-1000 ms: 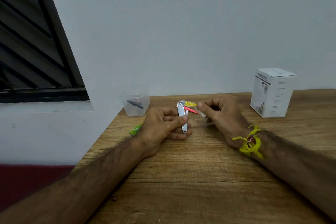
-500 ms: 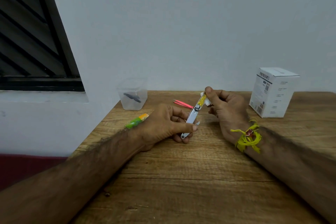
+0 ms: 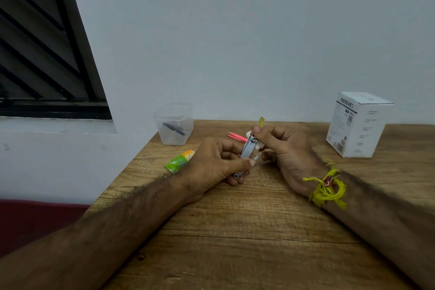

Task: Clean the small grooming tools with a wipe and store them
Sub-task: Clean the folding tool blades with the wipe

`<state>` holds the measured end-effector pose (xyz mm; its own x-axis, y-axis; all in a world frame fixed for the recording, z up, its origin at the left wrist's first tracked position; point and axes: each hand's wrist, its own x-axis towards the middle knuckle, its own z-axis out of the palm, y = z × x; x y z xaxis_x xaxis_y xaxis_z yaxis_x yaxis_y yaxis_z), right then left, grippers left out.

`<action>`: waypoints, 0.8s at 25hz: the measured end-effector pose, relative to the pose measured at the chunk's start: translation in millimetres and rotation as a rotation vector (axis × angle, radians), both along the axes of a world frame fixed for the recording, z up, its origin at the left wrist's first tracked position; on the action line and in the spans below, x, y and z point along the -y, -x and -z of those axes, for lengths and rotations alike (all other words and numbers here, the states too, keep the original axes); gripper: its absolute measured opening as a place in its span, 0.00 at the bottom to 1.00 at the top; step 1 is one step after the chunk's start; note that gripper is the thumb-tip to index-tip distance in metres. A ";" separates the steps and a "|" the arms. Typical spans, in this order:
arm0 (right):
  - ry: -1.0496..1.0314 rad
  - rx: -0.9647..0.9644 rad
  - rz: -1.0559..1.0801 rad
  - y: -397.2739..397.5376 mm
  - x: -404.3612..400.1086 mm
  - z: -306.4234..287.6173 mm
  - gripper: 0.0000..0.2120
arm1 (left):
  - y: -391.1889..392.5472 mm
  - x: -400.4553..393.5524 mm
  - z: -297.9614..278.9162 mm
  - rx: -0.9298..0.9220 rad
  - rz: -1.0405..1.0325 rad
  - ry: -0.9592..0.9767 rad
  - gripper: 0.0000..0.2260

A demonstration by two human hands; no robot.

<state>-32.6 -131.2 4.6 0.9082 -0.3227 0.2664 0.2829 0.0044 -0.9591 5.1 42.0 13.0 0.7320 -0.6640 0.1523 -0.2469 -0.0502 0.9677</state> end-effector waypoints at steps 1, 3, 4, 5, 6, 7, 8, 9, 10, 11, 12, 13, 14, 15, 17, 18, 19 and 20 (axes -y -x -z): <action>-0.011 0.011 0.009 0.7 -1.6 -0.6 0.26 | -0.1 0.3 -0.5 -0.013 -0.003 -0.006 0.03; -0.072 0.020 0.033 0.8 -3.0 -5.9 0.18 | -1.7 0.3 -1.8 -0.009 -0.011 -0.070 0.03; -0.119 0.017 0.048 0.0 -0.8 -10.0 0.15 | -1.3 -0.3 -3.1 0.005 -0.002 -0.114 0.03; -0.163 0.012 0.064 -0.9 3.3 -14.1 0.13 | -1.1 -1.0 -4.1 0.016 0.013 -0.144 0.04; -0.194 0.002 0.083 -1.8 7.6 -17.7 0.13 | -0.7 -1.8 -4.8 0.018 0.026 -0.157 0.03; -0.212 -0.010 0.104 -2.6 11.2 -19.4 0.12 | -0.4 -2.4 -5.0 0.018 0.035 -0.156 0.03; -0.221 -0.021 0.120 -3.2 13.5 -19.2 0.11 | 0.3 -3.0 -4.8 0.024 0.040 -0.152 0.03; -0.221 -0.034 0.129 -3.7 14.1 -17.8 0.10 | 1.2 -3.4 -4.4 0.051 0.040 -0.154 0.05; -0.220 -0.044 0.130 -3.8 13.4 -16.1 0.10 | 2.1 -3.1 -4.4 0.086 0.037 -0.160 0.09; -0.222 -0.050 0.130 -3.2 12.8 -15.0 0.10 | 2.1 -2.1 -4.6 0.118 0.034 -0.167 0.12; -0.227 -0.052 0.125 -2.3 12.7 -14.9 0.10 | 2.7 -1.4 -5.6 0.144 0.036 -0.175 0.15; -0.232 -0.056 0.113 -1.1 13.3 -15.9 0.10 | 3.3 -1.4 -7.3 0.172 0.050 -0.190 0.17; -0.240 -0.063 0.088 0.3 13.9 -17.4 0.10 | 4.0 -2.5 -8.7 0.216 0.074 -0.223 0.17; -0.255 -0.076 0.049 1.6 14.3 -19.3 0.10 | 3.9 -4.2 -9.9 0.273 0.102 -0.267 0.17; -0.285 -0.099 -0.051 3.7 14.0 -21.1 0.14 | 4.3 -6.1 -10.8 0.352 0.138 -0.312 0.16; -0.285 -0.116 -0.095 4.9 12.9 -21.2 0.15 | 4.3 -6.1 -9.8 0.329 0.129 -0.288 0.16; -0.281 -0.130 -0.130 6.1 11.3 -21.1 0.13 | 5.0 -5.3 -9.2 0.264 0.107 -0.240 0.16; -0.286 -0.138 -0.160 7.2 8.8 -21.1 0.11 | 5.5 -4.1 -8.5 0.182 0.086 -0.178 0.16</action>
<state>-39.8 -140.0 25.8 0.9746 -0.2168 0.0570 0.1244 0.3119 -0.9419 -0.3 46.1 21.5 0.6429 -0.7509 0.1511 -0.4266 -0.1872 0.8848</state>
